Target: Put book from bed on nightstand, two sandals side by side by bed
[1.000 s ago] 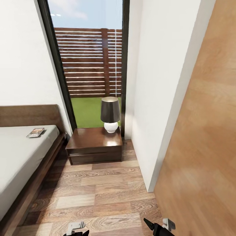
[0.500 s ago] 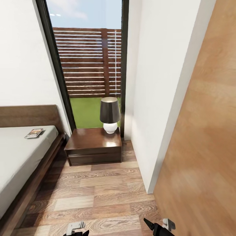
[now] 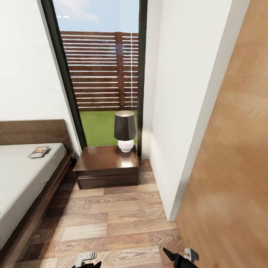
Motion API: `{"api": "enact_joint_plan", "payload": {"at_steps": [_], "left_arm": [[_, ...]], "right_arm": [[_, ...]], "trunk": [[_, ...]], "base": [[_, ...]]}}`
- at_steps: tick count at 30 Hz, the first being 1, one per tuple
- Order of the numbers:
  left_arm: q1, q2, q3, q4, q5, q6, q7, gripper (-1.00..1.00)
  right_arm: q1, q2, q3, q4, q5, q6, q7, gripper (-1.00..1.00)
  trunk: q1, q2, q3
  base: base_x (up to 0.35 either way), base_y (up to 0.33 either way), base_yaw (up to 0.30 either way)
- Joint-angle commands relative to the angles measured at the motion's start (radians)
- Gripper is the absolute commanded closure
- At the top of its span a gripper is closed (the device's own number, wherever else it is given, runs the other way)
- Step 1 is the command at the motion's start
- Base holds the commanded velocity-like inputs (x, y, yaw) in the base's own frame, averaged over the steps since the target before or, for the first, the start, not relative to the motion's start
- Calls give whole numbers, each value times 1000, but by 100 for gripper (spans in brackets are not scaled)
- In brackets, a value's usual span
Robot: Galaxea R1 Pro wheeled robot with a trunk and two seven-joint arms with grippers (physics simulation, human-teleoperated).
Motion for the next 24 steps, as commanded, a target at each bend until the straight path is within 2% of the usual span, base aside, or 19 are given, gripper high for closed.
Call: {"api": "enact_joint_plan", "payload": {"at_steps": [1, 15, 24], "left_arm": [[-1, 0, 9, 1, -9, -3, -3, -100], [-1, 0, 9, 1, -9, -3, -3, -100], [-1, 0, 9, 1, -9, -3, -3, -100]], "right_arm": [[-2, 0, 2, 5, -1, -8, 4, -100], [-2, -1, 2, 5, -1, -8, 4, -100], [-2, 0, 2, 5, -1, -8, 4, -100]], "trunk": [[0, -1, -1], [0, -1, -1], [0, -1, -1]], "base": [[16, 11, 94], [3, 2, 198], [0, 0, 46]]}}
